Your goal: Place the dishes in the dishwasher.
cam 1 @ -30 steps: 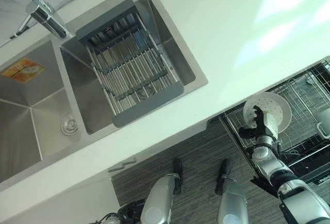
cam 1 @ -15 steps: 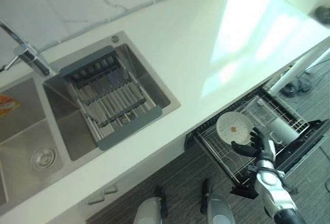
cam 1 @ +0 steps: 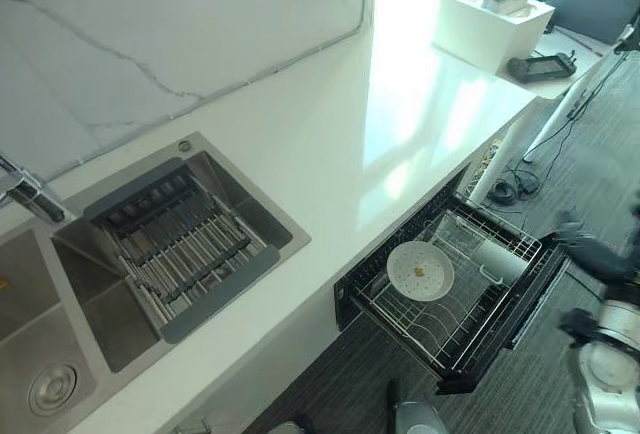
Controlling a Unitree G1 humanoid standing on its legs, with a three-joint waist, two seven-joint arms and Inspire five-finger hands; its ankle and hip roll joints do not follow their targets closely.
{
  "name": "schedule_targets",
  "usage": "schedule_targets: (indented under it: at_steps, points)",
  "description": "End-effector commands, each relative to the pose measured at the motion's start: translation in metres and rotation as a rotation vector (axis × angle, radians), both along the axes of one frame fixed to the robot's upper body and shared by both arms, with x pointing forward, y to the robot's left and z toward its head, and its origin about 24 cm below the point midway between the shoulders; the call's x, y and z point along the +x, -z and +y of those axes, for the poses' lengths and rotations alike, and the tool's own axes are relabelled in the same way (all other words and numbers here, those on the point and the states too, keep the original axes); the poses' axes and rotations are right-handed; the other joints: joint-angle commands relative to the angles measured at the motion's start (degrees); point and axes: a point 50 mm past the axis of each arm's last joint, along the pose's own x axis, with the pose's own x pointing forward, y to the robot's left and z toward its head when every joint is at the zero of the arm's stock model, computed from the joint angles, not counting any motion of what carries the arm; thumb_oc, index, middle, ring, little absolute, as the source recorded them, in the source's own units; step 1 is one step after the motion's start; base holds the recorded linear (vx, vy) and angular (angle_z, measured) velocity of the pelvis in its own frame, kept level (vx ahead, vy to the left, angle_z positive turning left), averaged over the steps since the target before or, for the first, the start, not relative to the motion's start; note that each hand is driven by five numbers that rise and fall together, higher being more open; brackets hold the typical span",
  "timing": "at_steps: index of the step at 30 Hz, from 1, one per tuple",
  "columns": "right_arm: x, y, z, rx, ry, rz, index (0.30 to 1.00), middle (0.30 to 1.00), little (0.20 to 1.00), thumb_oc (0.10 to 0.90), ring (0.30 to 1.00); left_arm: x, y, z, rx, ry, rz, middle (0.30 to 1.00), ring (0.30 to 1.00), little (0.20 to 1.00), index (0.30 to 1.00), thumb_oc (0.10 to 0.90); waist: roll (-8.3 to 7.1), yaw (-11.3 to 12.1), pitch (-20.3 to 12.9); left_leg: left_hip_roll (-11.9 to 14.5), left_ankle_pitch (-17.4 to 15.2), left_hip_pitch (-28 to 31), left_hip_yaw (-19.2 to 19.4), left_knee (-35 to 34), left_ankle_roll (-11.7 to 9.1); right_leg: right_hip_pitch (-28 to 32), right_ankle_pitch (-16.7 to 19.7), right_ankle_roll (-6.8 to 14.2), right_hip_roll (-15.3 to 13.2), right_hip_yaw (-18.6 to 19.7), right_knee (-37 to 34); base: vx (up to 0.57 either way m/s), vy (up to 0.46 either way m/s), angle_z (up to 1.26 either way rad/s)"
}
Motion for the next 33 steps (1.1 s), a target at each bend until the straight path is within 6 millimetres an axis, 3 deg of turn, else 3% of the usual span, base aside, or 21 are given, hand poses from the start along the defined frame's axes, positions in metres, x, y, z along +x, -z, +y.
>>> schedule_targets:
  at_steps: [1,4,8,13,16,17,19,23,25,26,30,33]
  points:
    - [-0.038,0.004,-0.05,0.326,0.323,-0.372,0.9,0.9,0.9,0.8,0.9,0.043,-0.004,0.013,-0.019,-0.02,-0.136,0.9,0.9,0.9,0.9,0.8,0.27,-0.6,1.8,3.5,-6.3,-0.8,-2.1,2.3,-1.8,3.5,-11.4,4.4,-1.6,0.3,6.0,0.12,-0.052,-0.06]
    - [-0.065,0.053,-0.059,0.483,0.512,-0.246,0.9,0.9,0.9,0.8,0.9,0.046,-0.004,0.015,-0.013,-0.01,-0.113,0.9,0.9,0.9,0.9,0.8,0.69,0.2,1.3,3.5,-5.8,-1.2,-2.4,2.3,-1.9,3.4,-11.2,4.0,-1.5,-0.2,6.0,0.04,-0.06,-0.01]
    - [-0.082,0.094,-0.045,0.609,0.626,-0.1,0.9,0.9,0.9,0.8,0.9,0.049,-0.005,0.017,0.005,0.012,-0.103,0.9,0.9,0.9,0.9,0.8,1.14,0.7,1.6,3.4,-5.7,-1.4,-2.6,2.3,-2.0,3.7,-11.2,3.7,-1.7,-0.8,6.0,0.02,-0.069,-0.02]
    - [-0.076,0.119,-0.028,0.613,0.537,0.201,0.9,0.9,0.9,0.8,0.9,0.058,-0.006,0.017,0.015,0.095,-0.11,0.9,0.9,0.9,0.9,0.8,2.11,1.5,2.6,1.6,-5.6,-0.9,-4.5,2.3,-0.5,5.8,-11.3,2.2,-1.2,-1.8,6.0,0.01,-0.045,0.17]
    - [-0.051,0.114,-0.024,0.467,0.374,0.39,0.9,0.9,0.9,0.8,0.9,0.063,-0.006,0.015,0.017,0.099,-0.127,0.9,0.9,0.9,0.9,0.8,3.12,2.2,4.3,0.1,-5.3,-0.1,-6.5,2.3,0.2,6.9,-11.6,0.7,-0.6,-2.0,6.0,0.01,-0.002,0.16]
    - [-0.019,0.104,-0.015,0.269,0.157,0.531,0.9,0.9,0.9,0.8,0.9,0.066,-0.007,0.012,0.003,0.136,-0.148,0.9,0.9,0.9,0.9,0.8,3.85,2.8,5.5,-1.3,-5.3,-0.3,-7.5,2.3,0.5,6.8,-11.7,0.5,-0.7,-2.1,6.0,-0.05,0.008,0.11]
    - [0.008,0.09,-0.01,0.117,0.011,0.615,0.9,0.9,0.9,0.8,0.9,0.07,-0.007,0.009,-0.006,0.183,-0.175,0.9,0.9,0.9,0.9,0.8,4.58,3.2,6.5,-1.8,-4.9,-1.4,-7.8,2.3,0.5,6.0,-11.6,0.3,-1.0,-2.5,6.0,-0.12,0.025,0.06]
    - [0.039,0.076,-0.001,-0.091,-0.181,0.727,0.9,0.9,0.9,0.8,0.9,0.073,-0.007,0.005,-0.005,0.178,-0.204,0.9,0.9,0.9,0.9,0.8,5.96,3.9,7.8,-2.5,-4.0,-2.4,-8.6,2.3,0.5,5.7,-11.5,-0.2,-1.0,-3.7,6.0,-0.03,0.051,0.09]
    - [0.061,0.069,0.009,-0.222,-0.328,0.814,0.9,0.9,0.9,0.8,0.9,0.071,-0.008,0.005,-0.004,0.183,-0.222,0.9,0.9,0.9,0.9,0.8,7.69,5.1,8.3,-3.1,-3.7,-2.2,-9.7,2.3,0.7,6.6,-11.6,-0.6,-1.2,-4.8,6.0,0.12,0.109,0.12]
    - [0.063,0.069,0.01,-0.226,-0.332,0.815,0.9,0.9,0.9,0.8,0.9,0.071,-0.008,0.004,-0.005,0.185,-0.222,0.9,0.9,0.9,0.9,0.8,7.76,5.1,8.4,-3.1,-3.7,-2.2,-9.8,2.3,0.7,6.7,-11.6,-0.6,-1.3,-4.9,6.0,0.13,0.111,0.3]
    - [0.099,0.042,0.024,-0.385,-0.45,0.796,0.9,0.9,0.9,0.8,0.9,0.067,-0.007,-0.001,-0.026,0.221,-0.243,0.9,0.9,0.9,0.9,0.8,9.92,8.0,9.5,-4.1,-2.9,-4.2,-12.8,2.3,0.5,6.1,-11.7,-0.7,-2.0,-6.6,6.3,0.06,0.117,0.3]
    - [0.11,0.032,0.03,-0.428,-0.478,0.773,0.9,0.9,0.9,0.8,0.9,0.069,-0.007,-0.002,-0.031,0.223,-0.258,0.9,0.9,0.9,0.9,0.8,10.51,9.2,9.9,-4.3,-2.4,-5.5,-14.3,2.3,0.4,5.2,-11.8,-0.7,-2.2,-6.9,6.8,0.02,0.104,0.34]
